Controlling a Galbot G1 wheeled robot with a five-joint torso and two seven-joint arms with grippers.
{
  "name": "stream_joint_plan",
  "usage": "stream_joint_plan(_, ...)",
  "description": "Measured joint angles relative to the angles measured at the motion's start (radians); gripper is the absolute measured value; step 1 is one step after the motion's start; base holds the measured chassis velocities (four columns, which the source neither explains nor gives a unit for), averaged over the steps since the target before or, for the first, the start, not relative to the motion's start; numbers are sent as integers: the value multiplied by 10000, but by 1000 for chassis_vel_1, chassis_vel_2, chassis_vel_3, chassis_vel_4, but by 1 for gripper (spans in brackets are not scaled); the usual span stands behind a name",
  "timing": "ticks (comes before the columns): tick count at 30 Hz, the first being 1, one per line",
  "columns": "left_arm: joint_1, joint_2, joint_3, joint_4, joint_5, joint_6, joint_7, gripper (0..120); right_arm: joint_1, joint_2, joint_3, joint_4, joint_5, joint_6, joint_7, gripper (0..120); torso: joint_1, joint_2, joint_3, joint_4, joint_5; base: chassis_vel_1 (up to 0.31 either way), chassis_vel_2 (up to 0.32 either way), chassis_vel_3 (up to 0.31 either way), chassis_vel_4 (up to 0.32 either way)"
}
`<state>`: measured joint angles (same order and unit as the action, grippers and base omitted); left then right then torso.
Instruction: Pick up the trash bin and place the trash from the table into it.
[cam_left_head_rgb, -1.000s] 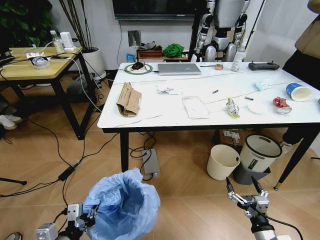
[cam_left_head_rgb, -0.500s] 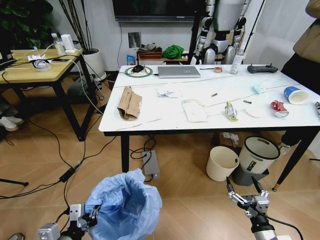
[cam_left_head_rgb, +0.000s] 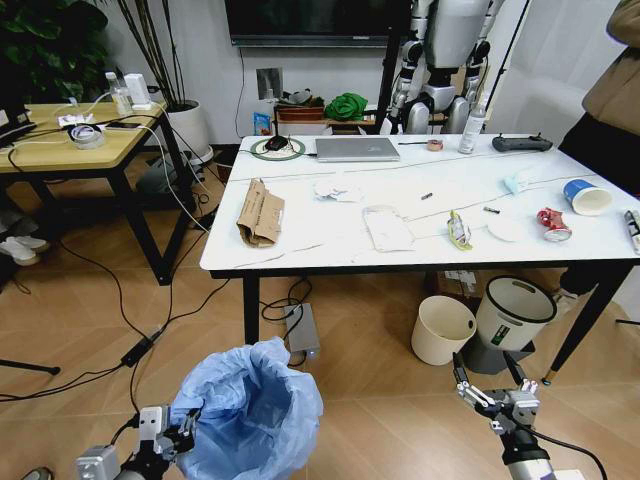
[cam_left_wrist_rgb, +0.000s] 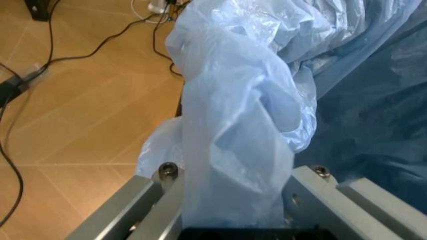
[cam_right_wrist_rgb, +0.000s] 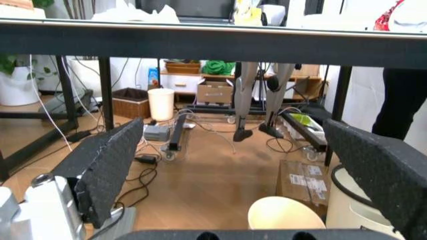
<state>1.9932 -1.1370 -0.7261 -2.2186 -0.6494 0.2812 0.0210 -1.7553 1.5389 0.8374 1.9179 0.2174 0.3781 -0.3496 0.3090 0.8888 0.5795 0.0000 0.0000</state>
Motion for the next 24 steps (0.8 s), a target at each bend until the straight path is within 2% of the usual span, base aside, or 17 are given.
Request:
stream_joint_plan(2, -9, -5, -12, 4, 125, -39, 50, 0, 0, -1, 0, 1, 0, -1, 0, 100, 9, 22, 12, 0, 0, 0, 0, 0, 0)
stream_joint_plan(5, -64, -18, -192, 131, 1077, -388, 361, 0, 0, -5, 5, 3, 3, -2, 1, 100, 78, 190, 112, 0, 1, 0, 0, 0, 0)
stream_joint_plan(12, -121, -62, -371, 276, 2338, -972, 796, 0, -19, -10, -7, 5, 15, -2, 1, 100, 221, 521, 299, 0, 0, 0, 0, 0, 0)
stream_joint_plan(24, -107, -73, -302, 305, 2337, -1010, 841, 0, -48, -17, -14, 38, 21, -7, 1, 100, 462, 1083, 621, 0, 0, 0, 0, 0, 0)
